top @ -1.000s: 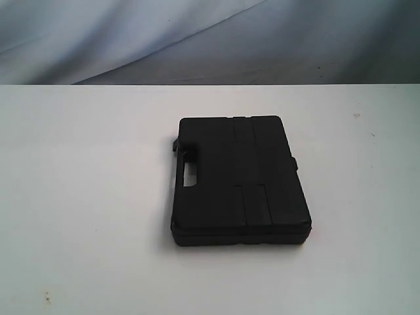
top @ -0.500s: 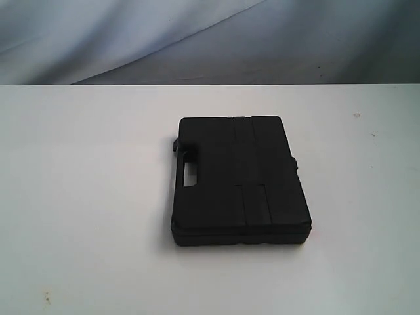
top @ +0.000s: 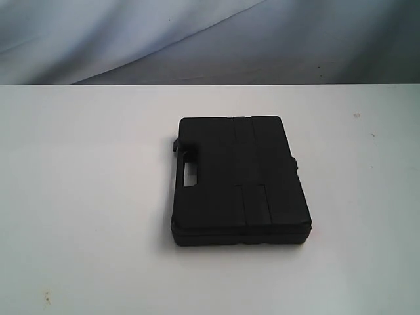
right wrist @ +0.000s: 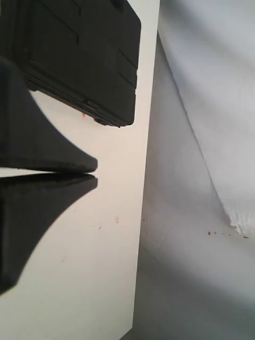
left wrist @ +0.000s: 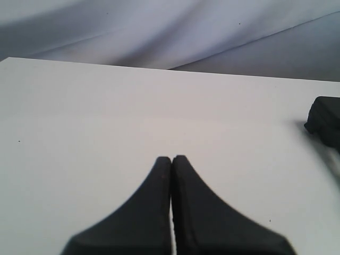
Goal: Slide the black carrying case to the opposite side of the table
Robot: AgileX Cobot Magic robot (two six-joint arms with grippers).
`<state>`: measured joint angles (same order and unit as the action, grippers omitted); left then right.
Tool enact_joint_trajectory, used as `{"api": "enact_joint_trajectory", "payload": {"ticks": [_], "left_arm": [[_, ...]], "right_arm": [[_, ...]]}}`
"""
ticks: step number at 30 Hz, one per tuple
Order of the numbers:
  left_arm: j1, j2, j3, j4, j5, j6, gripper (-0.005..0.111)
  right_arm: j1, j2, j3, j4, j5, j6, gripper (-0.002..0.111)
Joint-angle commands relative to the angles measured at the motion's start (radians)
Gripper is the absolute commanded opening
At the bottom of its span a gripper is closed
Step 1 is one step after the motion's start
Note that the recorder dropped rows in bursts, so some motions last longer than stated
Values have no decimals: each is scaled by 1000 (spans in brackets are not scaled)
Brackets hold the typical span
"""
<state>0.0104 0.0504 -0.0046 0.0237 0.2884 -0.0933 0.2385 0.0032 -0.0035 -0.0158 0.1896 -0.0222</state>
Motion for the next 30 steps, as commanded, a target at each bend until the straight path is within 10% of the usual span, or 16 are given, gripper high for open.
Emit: {"api": "enact_joint_trajectory", "payload": {"ticks": [1,30], "left_arm": [[3,-1,5,1,-8,-2,0],[3,-1,5,101,-124,-2,0]], "right_arm": [[-7,-3,3,2,32,-3,0],[-7,-3,3,28,32,1,0]]}}
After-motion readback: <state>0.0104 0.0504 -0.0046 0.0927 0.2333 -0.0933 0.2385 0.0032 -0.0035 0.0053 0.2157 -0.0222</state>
